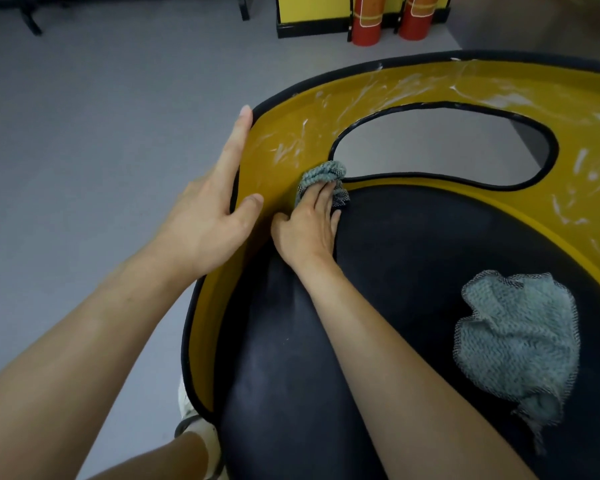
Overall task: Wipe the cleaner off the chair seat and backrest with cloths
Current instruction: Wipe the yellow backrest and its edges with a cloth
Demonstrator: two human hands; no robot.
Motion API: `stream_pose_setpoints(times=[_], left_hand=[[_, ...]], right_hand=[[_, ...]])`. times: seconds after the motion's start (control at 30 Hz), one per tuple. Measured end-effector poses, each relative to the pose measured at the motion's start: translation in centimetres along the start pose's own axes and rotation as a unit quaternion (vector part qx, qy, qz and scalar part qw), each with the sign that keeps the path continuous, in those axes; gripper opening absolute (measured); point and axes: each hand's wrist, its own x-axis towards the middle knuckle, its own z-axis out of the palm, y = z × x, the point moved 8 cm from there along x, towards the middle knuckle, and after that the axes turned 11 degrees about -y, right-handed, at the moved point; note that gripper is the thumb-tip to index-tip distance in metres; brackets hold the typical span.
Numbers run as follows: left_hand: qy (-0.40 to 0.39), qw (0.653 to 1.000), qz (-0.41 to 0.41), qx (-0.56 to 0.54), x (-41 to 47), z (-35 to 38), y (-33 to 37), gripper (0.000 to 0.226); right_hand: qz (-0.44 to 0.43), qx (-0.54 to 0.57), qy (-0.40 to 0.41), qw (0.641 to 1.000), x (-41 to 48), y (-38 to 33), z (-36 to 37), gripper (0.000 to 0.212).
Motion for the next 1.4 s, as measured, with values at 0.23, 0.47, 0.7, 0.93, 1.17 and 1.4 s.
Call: stream_pose_setpoints(times=[0.23,0.47,0.7,0.93,1.17,1.4], left_hand=[[0.007,1.0,0.004,-0.02,0.2,0.0,-0.1,0.082],[0.009,1.0,0.002,-0.018,0.3,0.0,-0.2,0.084],[0.002,1.0,-0.018,-0.025,-0.1,-0.2,0.0,0.079],[0.005,0.999,-0.017,-0.032,-0.2,-0.3,0.0,0.058],[-0.001,0.999,-0.003,-0.046,0.0,-0.3,-0.2,0.052],[0.012,1.0,-0.001,-0.024,0.0,-0.2,-0.2,0.05]], right_hand=[[0.127,0.315,-0.017,0.94,1.1,-1.6,-1.7,0.101],[-0.08,0.106,0.029,0.991,-2.7,-4.1,-0.1,0.09],[-0.211,-0.215,-0.063,0.951,-7.5,-3.0,6.5,0.104],[-0.242,-0.301,-0.046,0.921,-4.8,-1.0,2.2,0.105],[-0.241,-0.262,-0.064,0.932,-5.7,-2.0,3.2,0.116],[-0.326,-0.363,-0.118,0.865,-6.9,-1.2,3.6,0.094]])
